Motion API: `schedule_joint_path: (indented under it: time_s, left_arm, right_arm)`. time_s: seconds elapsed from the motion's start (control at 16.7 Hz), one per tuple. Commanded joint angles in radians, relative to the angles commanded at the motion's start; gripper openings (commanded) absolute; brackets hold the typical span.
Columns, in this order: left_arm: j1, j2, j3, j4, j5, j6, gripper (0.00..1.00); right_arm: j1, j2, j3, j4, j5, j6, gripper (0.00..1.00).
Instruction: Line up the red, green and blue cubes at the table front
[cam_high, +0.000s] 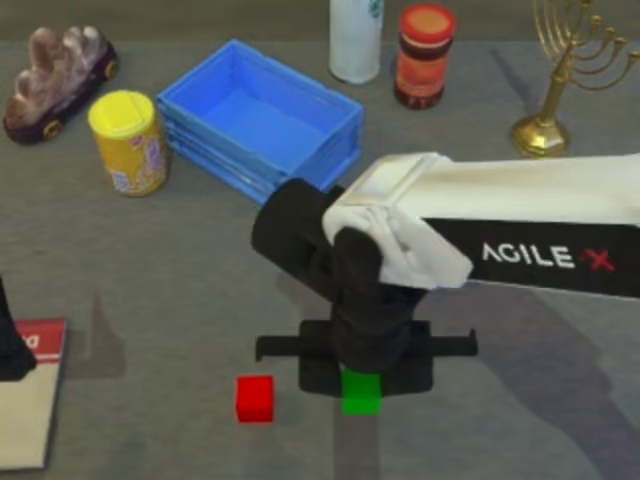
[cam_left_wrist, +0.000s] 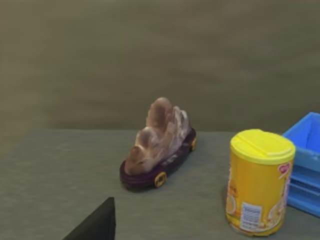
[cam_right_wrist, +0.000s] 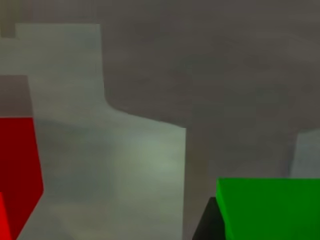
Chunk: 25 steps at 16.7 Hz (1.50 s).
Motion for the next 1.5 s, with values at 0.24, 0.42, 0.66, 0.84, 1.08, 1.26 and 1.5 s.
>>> schedule_joint_path:
  time_s: [0.24, 0.42, 0.66, 0.84, 1.08, 1.26, 1.5]
  left_arm:
    - [0.0, 0.0, 0.0, 0.0, 0.0, 0.0, 1.0]
    - [0.0, 0.0, 0.0, 0.0, 0.0, 0.0, 1.0]
    - [0.0, 0.0, 0.0, 0.0, 0.0, 0.0, 1.0]
    - [0.0, 0.0, 0.0, 0.0, 0.0, 0.0, 1.0]
    - [0.0, 0.0, 0.0, 0.0, 0.0, 0.0, 1.0]
    - [0.0, 0.0, 0.0, 0.0, 0.0, 0.0, 1.0]
    - [0.0, 0.0, 0.0, 0.0, 0.0, 0.0, 1.0]
  right_arm:
    - [0.002, 0.011, -0.021, 0.026, 0.001, 0.001, 0.0]
    - [0.002, 0.011, -0.021, 0.026, 0.001, 0.001, 0.15]
    - [0.002, 0.011, -0.021, 0.026, 0.001, 0.001, 0.45]
    - [0.002, 0.011, -0.021, 0.026, 0.001, 0.001, 0.68]
    - [0.002, 0.011, -0.021, 0.026, 0.001, 0.001, 0.98]
    - [0.002, 0.011, -0.021, 0.026, 0.001, 0.001, 1.0]
    - [0.002, 0.011, -0.021, 0.026, 0.001, 0.001, 1.0]
